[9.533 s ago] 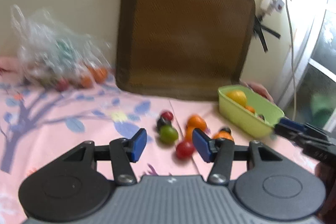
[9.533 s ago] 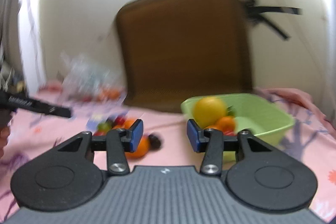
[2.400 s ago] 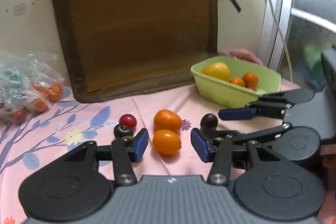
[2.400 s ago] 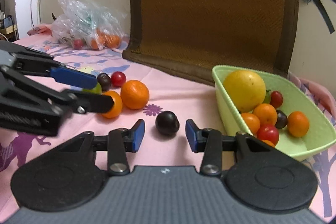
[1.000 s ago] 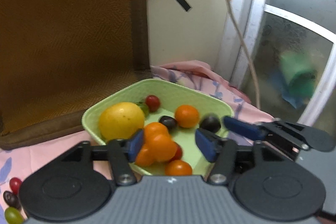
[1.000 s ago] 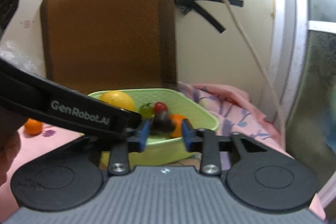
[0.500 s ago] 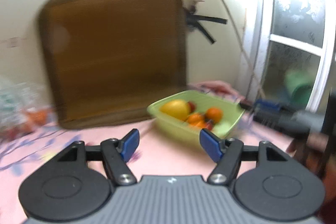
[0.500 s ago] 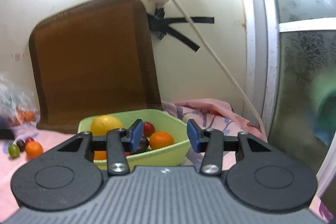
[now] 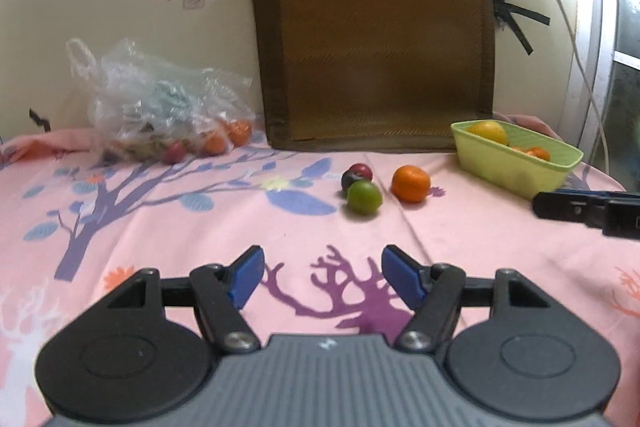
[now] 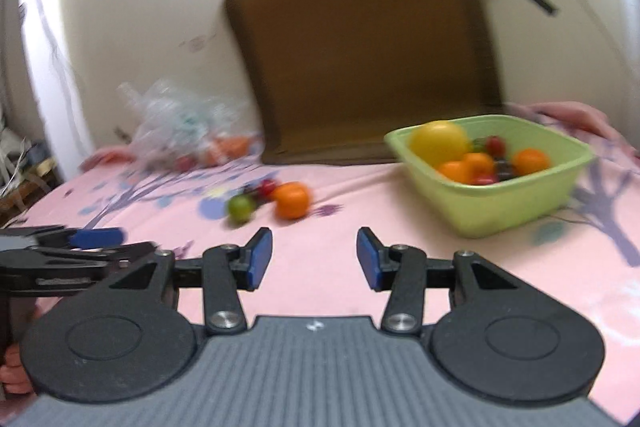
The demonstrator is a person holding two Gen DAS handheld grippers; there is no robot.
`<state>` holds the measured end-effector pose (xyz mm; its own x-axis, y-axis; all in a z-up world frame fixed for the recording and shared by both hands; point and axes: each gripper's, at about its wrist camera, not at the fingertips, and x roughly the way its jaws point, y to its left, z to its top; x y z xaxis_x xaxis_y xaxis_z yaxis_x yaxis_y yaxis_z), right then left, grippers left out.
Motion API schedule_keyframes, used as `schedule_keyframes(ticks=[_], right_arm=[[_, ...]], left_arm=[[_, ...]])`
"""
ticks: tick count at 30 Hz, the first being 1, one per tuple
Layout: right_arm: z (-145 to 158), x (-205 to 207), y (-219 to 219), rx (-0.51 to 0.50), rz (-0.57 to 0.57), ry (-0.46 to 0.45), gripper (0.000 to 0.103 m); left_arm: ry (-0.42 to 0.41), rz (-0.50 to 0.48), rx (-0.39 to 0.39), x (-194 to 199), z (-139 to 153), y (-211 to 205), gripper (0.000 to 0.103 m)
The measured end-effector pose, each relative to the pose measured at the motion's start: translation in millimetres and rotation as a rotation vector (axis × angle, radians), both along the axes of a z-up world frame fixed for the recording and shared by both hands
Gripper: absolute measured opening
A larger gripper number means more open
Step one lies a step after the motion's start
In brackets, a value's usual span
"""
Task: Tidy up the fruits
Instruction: 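Grasp an orange tangerine with the right tool while the left tool grasps a green tomato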
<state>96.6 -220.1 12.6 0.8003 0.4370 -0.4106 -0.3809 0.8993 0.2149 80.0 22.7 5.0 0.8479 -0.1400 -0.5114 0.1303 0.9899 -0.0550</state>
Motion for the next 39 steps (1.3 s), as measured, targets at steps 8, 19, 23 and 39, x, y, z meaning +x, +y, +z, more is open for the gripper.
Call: schedule_keyframes(ticks=[8,19,23,39], right_arm=[[0,36,37,-0.032,0.032,0.028,0.049],[-9,102,47,0.005,0.037,0.123,0.050],[-13,105,46,0.021,0.054,0.150,0.050],[-6,61,26,-0.009,0.069,0.160,0.039]], left_arm=[[-0.007,-0.040,-0.043,1,-1,3,0.067],[-0.007,-0.134,0.107,71,4,-39,0.058],[0.026,-0.142,0.094,88,-3,-44,0.055],[0.114,-0.167,-0.072,55,-5,-28,0.030]])
